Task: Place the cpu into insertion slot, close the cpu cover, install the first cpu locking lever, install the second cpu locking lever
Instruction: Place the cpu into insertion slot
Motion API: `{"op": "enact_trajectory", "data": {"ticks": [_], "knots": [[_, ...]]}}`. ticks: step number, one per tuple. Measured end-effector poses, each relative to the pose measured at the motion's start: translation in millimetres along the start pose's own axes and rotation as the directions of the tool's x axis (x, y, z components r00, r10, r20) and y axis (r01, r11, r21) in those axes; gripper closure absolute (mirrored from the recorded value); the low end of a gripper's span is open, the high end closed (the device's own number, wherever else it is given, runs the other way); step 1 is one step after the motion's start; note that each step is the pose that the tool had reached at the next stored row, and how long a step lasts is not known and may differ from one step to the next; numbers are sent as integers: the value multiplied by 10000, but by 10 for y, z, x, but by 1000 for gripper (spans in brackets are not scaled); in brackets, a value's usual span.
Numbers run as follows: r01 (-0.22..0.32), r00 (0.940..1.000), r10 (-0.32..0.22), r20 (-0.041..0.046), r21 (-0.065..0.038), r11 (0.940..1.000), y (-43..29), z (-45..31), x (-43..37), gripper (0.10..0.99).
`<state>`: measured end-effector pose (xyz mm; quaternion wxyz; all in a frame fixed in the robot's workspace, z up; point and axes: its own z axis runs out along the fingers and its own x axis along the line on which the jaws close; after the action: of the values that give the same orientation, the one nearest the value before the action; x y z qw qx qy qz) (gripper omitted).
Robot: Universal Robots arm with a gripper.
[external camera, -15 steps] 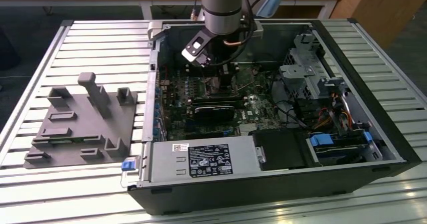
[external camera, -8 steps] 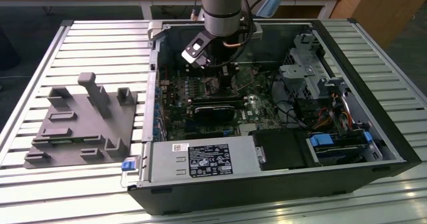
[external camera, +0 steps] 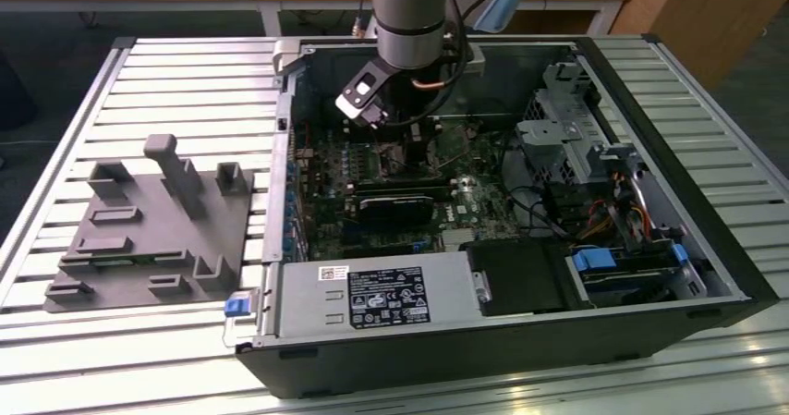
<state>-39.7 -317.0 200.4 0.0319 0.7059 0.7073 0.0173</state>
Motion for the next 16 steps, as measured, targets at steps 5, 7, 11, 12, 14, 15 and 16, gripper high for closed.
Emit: {"op": "enact_trajectory", "data": {"ticks": [5, 7, 11, 12, 14, 15, 16], "knots": [[0, 10000, 0, 1, 1, 10000, -2, 13, 0, 549], [1, 10000, -1, -1, -1, 10000, -3, 17, 1, 549], [1, 10000, -1, 0, 0, 10000, -4, 30, 1, 549], [1, 10000, -1, 0, 0, 10000, -4, 33, 1, 549], [1, 10000, -1, 0, 0, 10000, -5, 36, 1, 549], [1, 10000, -1, 0, 0, 10000, -5, 38, 1, 549], [1, 10000, -1, 1, 0, 10000, -5, 40, 1, 549]]}}
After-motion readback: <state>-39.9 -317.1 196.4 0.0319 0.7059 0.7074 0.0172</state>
